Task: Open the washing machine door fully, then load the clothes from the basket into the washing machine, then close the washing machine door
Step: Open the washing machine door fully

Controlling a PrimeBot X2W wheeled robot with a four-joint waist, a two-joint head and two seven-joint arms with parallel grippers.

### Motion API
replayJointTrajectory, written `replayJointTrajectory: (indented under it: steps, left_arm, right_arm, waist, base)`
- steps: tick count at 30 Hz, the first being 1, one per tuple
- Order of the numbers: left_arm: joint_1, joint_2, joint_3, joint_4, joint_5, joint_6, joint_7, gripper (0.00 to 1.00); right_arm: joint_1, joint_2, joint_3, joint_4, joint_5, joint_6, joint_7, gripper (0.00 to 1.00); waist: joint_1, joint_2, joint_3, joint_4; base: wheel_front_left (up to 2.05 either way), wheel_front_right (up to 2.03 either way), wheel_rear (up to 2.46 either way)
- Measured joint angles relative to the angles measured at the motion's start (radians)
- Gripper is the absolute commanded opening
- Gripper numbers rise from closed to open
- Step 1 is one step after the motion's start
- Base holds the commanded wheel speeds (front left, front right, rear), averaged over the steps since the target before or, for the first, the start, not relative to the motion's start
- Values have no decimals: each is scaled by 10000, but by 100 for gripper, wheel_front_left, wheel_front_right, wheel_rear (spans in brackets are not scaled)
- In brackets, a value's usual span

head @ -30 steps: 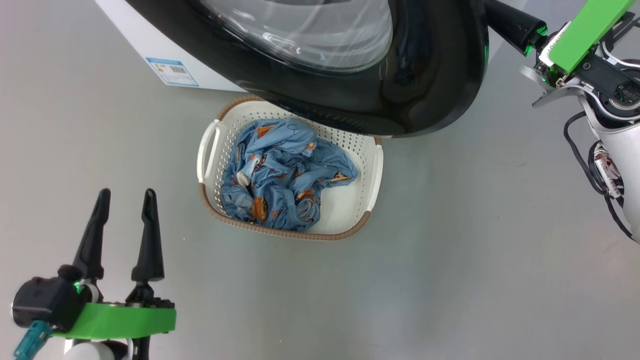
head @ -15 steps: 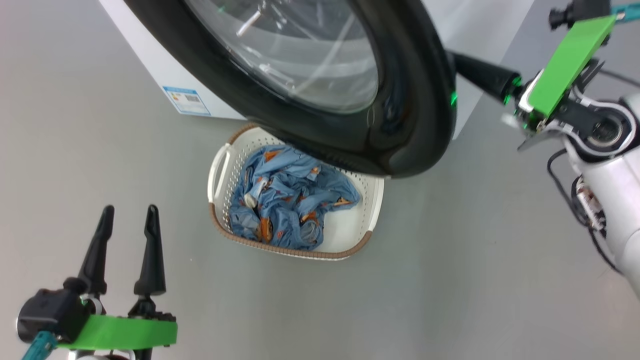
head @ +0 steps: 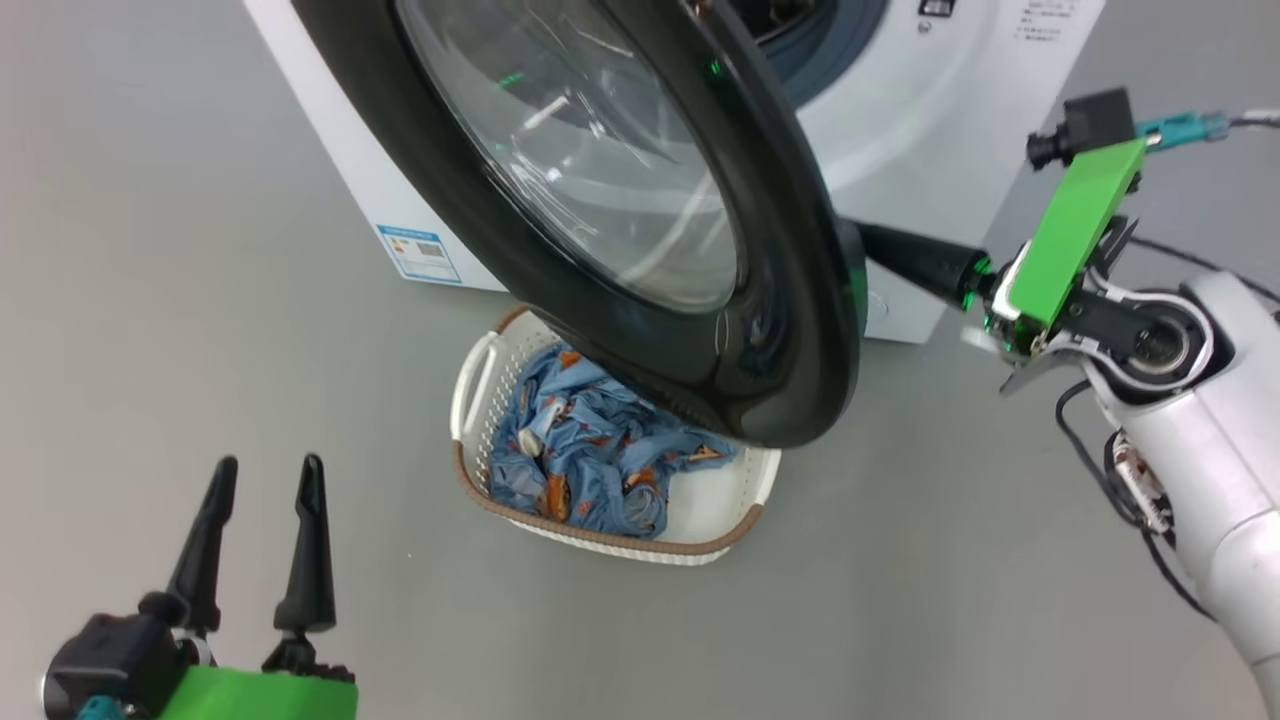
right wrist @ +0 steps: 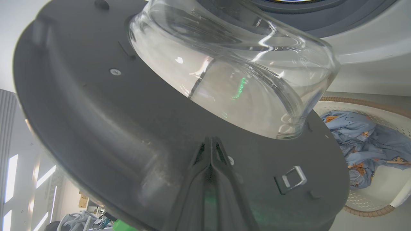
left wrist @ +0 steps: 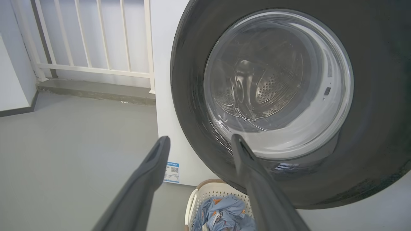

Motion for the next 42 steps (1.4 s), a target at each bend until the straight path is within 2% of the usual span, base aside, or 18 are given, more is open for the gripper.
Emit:
replayJointTrajectory:
  steps: [15, 29, 42]
  left_arm:
    - [367, 10, 38, 54, 6, 0, 0, 100]
    - [634, 81, 65, 113, 31, 0, 0, 100]
    - [655, 146, 61, 121, 31, 0, 0, 100]
  right_arm:
    - [845, 196, -13, -401, 15, 0, 274, 0]
    - [1987, 648, -213, -861, 19, 0, 349, 0]
    - [2408, 1141, -389, -959, -8, 0, 368, 0]
  waist:
    - [1, 0, -623, 715]
    - [0, 0, -1097, 1307]
    - [0, 0, -1345, 1781]
  base:
    - [0, 0, 0]
    - [0, 0, 0]
    - [0, 0, 0]
